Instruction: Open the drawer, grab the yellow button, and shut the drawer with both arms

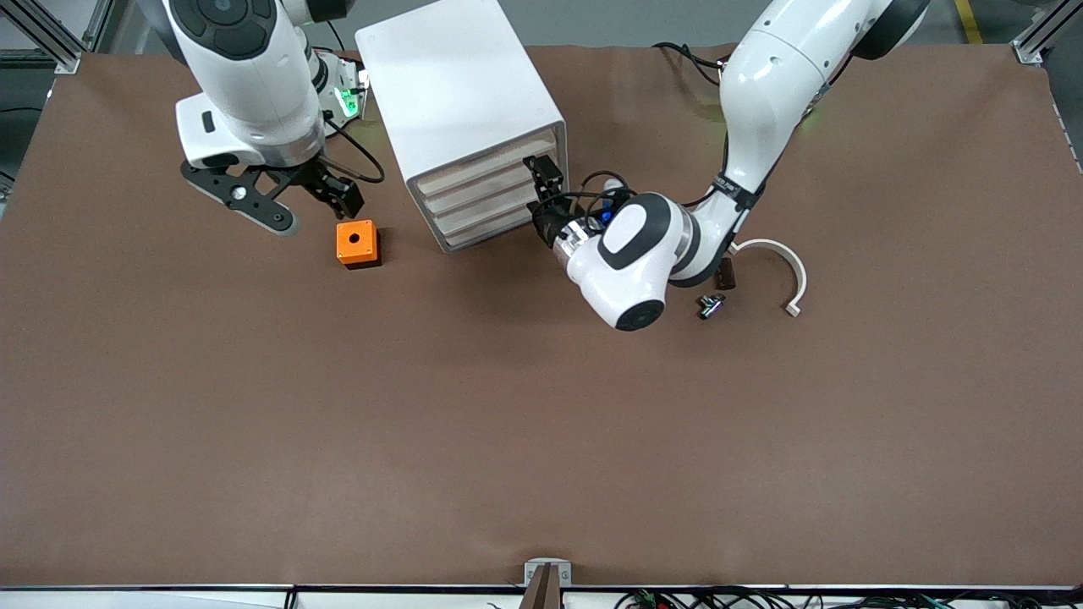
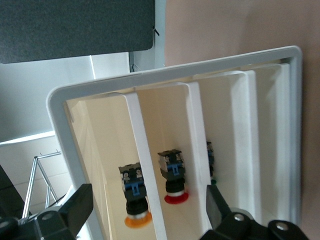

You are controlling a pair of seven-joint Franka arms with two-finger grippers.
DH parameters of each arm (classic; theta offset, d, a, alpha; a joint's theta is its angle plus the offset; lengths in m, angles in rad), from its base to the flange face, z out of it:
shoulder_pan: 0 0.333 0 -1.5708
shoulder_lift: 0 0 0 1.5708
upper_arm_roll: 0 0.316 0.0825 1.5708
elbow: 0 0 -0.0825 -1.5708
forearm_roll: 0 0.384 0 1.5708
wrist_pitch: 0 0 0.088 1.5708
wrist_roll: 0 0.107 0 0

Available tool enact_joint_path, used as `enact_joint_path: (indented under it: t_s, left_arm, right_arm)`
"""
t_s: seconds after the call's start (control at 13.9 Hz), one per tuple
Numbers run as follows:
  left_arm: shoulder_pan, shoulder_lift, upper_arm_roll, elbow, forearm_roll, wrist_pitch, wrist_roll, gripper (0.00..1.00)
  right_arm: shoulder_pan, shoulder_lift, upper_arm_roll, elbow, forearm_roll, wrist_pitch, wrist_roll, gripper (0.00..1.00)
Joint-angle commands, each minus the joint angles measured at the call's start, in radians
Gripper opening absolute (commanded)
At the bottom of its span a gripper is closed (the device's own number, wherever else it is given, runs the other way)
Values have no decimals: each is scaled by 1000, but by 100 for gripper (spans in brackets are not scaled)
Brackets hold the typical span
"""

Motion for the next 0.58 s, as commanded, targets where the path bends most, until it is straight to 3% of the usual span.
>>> enact_joint_path:
  t_s: [0.0, 0.43, 0.5]
  left_arm:
    - [-23, 29, 7, 20, -20, -13, -33, 79]
    - [-83, 31, 13, 18, -29, -10, -38, 75]
    - [-85, 34, 15, 18, -29, -7, -38, 66]
  right_arm:
    - [11, 51, -10, 68, 68, -9, 167, 100]
    - [5, 50, -15, 68, 238, 33, 280, 100]
    - [15, 50, -15, 68, 238, 33, 292, 100]
